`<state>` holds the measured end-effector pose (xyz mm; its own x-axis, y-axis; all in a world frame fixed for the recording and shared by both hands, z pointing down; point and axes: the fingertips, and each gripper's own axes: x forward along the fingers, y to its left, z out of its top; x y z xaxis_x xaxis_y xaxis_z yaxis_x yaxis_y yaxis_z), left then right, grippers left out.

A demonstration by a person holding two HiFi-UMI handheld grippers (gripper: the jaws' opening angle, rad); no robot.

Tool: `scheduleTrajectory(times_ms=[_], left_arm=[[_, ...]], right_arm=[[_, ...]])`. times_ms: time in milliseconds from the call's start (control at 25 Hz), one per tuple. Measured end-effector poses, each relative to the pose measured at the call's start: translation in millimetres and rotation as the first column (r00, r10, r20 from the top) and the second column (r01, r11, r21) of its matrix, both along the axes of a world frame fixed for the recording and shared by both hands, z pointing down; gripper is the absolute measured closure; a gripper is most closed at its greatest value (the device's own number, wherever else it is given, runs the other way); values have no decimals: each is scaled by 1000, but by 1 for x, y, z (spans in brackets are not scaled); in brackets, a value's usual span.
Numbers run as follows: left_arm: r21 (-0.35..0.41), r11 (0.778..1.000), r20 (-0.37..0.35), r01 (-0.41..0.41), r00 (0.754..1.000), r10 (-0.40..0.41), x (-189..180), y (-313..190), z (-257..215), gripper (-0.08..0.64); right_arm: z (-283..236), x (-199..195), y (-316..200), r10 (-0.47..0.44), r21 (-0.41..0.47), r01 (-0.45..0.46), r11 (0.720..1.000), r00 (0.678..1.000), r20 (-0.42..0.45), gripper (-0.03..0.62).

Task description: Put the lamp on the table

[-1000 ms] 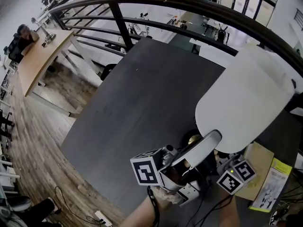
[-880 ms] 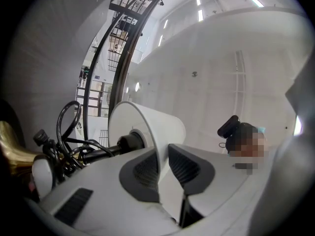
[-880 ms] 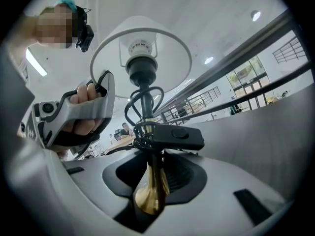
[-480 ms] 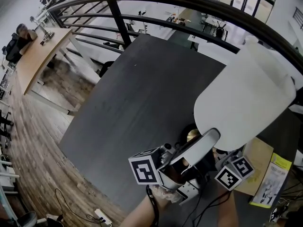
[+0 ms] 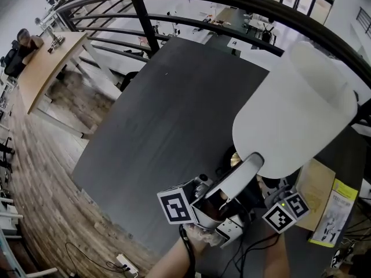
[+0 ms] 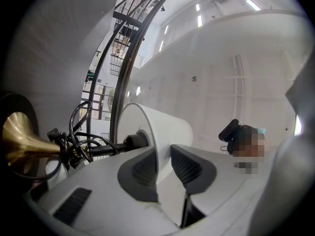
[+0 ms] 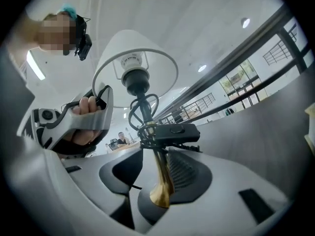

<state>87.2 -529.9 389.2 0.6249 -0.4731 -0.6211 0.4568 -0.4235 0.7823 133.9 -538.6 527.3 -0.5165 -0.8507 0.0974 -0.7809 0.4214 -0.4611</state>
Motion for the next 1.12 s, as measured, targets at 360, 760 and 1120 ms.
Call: scheduleTrajectory(times_ms=[360,760,1120], left_arm=[[12,1000,-5,-7,1000,7,-8,14,8,443],[-1,1000,2,-12,1000,12,-20,30,18,440],[-44,999,136,20,991,-14,-28,35,35,396]], right_arm=[[3,-1,14,57,-4,-57,998,998,12,413],[0,-10,26,84,1,-84,996,996,7,413],[-3,-5,40,159,18,-158,987,986,-48,413]])
